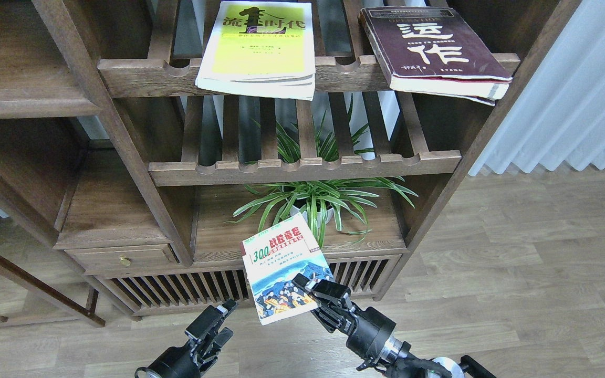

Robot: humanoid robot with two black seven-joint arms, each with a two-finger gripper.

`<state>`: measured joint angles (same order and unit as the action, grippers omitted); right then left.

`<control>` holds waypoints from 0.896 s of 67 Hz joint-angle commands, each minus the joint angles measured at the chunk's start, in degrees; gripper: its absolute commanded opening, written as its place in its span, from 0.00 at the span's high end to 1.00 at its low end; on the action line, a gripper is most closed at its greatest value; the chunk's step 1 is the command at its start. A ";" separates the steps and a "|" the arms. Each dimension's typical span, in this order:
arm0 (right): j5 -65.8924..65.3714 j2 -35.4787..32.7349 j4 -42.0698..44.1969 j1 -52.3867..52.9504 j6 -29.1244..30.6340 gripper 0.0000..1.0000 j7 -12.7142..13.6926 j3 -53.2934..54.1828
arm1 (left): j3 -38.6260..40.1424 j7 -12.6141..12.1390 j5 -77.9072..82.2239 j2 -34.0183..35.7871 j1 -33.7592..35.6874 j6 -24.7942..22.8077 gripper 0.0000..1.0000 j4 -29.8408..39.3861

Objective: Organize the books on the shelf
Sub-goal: 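Lower the book and bring the left gripper up to grip it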

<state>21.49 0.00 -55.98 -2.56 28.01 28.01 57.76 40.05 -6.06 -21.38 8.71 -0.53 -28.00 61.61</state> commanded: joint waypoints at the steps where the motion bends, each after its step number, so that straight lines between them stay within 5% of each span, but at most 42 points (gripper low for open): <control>1: 0.14 0.00 0.52 0.01 -0.01 0.96 -0.01 -0.37 | 0.38 0.00 -0.07 1.22 -0.70 0.00 0.00 2.19; 22: 0.58 0.00 -0.53 0.01 -0.01 0.96 -0.01 -3.18 | 1.79 2.10 -0.68 -1.85 2.90 0.00 0.00 1.05; 60: 3.56 0.00 -2.73 0.01 -0.01 0.97 -0.01 -5.03 | 0.56 2.19 -0.50 -8.71 6.68 0.00 0.00 -5.98</control>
<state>24.39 -0.01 -58.17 -2.55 28.01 27.99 52.71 40.78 -3.86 -21.92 0.01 5.63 -28.00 56.44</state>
